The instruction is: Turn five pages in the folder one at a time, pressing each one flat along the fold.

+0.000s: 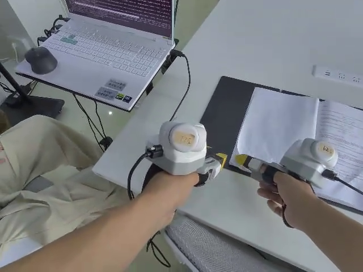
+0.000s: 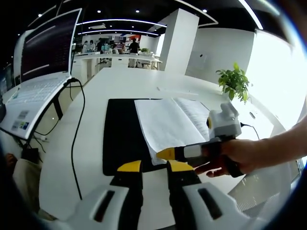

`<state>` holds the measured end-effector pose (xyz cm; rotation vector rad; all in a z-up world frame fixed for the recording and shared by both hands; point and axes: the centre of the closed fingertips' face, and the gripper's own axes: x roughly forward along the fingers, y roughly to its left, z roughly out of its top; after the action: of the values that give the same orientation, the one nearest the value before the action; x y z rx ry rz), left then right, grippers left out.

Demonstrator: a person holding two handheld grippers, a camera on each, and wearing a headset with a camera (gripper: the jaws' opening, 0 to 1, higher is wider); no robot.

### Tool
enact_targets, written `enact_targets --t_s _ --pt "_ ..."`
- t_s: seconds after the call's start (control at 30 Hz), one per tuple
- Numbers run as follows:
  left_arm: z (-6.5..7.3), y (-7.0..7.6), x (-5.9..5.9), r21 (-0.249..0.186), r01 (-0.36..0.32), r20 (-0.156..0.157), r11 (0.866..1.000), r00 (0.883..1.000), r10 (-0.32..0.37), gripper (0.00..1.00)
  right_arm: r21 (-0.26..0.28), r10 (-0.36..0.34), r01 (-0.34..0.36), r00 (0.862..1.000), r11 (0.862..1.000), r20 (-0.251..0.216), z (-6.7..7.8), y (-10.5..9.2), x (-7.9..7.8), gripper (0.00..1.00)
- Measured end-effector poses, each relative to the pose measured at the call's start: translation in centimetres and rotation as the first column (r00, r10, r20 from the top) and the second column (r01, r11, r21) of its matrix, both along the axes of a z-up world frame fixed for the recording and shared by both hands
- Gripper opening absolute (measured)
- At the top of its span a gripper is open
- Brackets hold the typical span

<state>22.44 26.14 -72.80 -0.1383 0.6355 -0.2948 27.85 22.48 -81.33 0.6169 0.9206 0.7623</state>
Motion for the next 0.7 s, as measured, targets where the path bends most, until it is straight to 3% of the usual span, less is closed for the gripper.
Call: enact_targets --t_s 0.2,0.33,0.53,0.7 --pt "-0.7 -0.8 0.4 0.009 0.018 -0.012 1.0 1.0 -0.018 0.18 0.048 0.012 -0.011 1.0 0.999 -0.024 1.0 -0.1 -0.8 0.07" --pt "-1.6 -1.5 0.7 0.021 0.035 -0.027 0.999 0.999 -0.035 0.18 0.101 -0.009 0.01 1.0 0.995 -0.012 3.1 -1.3 -0.5 0.12" --pt "-3.1 -3.4 1.7 0.043 0.076 -0.043 0.996 0.996 -0.074 0.18 0.116 -0.072 0.067 0.996 0.991 0.044 5.9 -5.4 1.8 0.11" --pt "-4.2 -4.7 3.0 0.059 0.102 -0.05 0.993 0.994 -0.1 0.18 0.099 -0.122 0.116 0.991 0.988 0.06 6.2 -9.2 3.7 0.11"
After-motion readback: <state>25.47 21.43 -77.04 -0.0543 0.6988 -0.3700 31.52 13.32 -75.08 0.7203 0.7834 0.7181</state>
